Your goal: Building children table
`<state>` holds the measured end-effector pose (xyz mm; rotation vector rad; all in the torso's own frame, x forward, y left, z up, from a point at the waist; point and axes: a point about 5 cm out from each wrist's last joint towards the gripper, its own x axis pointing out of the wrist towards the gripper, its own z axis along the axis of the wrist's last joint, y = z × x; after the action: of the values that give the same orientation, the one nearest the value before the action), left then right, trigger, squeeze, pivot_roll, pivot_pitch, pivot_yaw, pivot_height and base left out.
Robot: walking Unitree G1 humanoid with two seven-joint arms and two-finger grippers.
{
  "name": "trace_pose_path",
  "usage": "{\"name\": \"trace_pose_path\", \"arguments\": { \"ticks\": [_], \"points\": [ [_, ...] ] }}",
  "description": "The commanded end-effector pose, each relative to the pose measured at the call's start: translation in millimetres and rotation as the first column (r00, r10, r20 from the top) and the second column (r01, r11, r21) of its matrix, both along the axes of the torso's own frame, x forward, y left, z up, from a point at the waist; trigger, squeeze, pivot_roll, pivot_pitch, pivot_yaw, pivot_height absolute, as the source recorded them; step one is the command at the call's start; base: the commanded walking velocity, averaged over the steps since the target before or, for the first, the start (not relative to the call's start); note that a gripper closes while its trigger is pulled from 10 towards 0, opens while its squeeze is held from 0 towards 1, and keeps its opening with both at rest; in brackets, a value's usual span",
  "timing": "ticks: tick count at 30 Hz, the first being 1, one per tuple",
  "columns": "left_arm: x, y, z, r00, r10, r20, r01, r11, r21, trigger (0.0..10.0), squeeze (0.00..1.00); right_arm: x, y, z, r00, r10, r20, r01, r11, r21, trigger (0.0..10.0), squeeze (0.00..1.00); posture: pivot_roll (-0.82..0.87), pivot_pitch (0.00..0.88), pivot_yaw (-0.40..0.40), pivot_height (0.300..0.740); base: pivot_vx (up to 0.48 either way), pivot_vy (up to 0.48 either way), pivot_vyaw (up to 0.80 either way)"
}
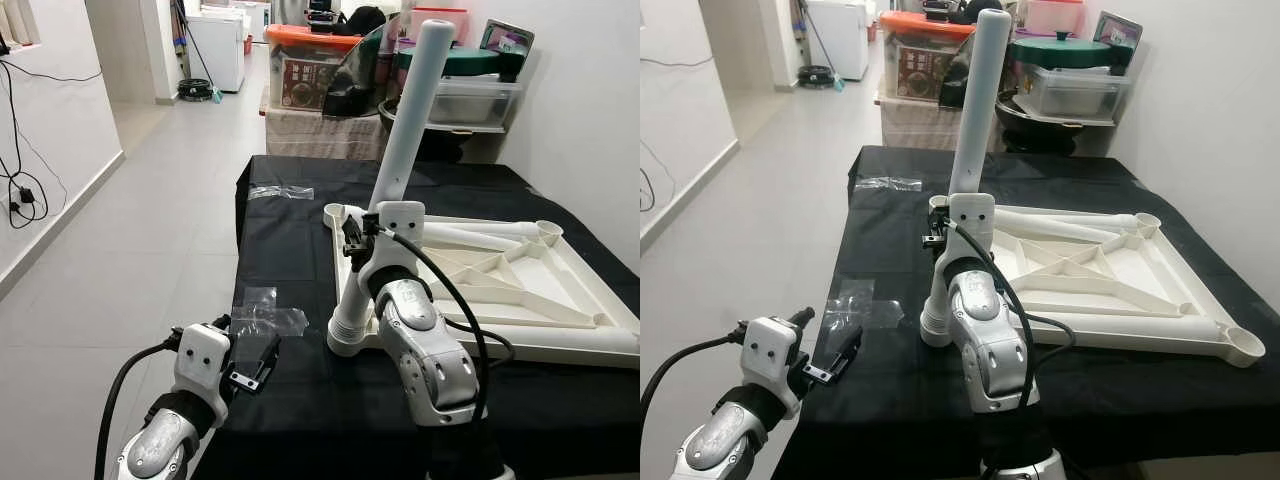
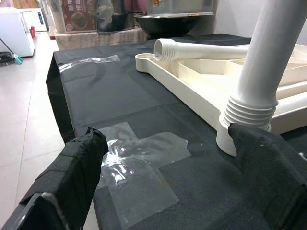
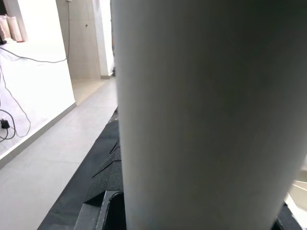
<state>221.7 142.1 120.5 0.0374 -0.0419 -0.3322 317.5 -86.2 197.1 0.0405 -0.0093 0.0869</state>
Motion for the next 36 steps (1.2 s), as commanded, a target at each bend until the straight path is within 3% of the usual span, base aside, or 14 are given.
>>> {"name": "trace_pose_path", "arguments": {
  "ticks": [1, 17, 36],
  "points": [
    [1.6, -1.4, -1, 1.0, -0.007, 0.003, 0.007, 1.0, 0.004, 10.0, 0.0, -0.1, -27.4, -41, 0.979, -0.116, -0.169, 0.093, 0.986, -0.137, 10.0, 0.0, 0.09, 0.0, -0.077, 0.74, 0.0, 0.0, 0.0],
    [5.0, -3.8, -3, 1.0, -0.011, 0.004, 0.011, 1.0, 0.001, 10.0, 0.0, 2.1, -26.6, -30, 0.989, -0.057, -0.135, 0.034, 0.985, -0.167, 10.0, 0.0, 0.08, 0.0, -0.079, 0.74, 0.0, 0.0, 0.0],
    [6.8, -6.4, -6, 1.0, -0.023, -0.003, 0.023, 1.0, 0.002, 10.0, 0.0, 0.9, -26.2, -21, 0.985, -0.016, -0.171, -0.003, 0.994, -0.113, 10.0, 0.0, 0.07, 0.0, -0.077, 0.74, 0.0, 0.0, 0.0]
  ]
}}
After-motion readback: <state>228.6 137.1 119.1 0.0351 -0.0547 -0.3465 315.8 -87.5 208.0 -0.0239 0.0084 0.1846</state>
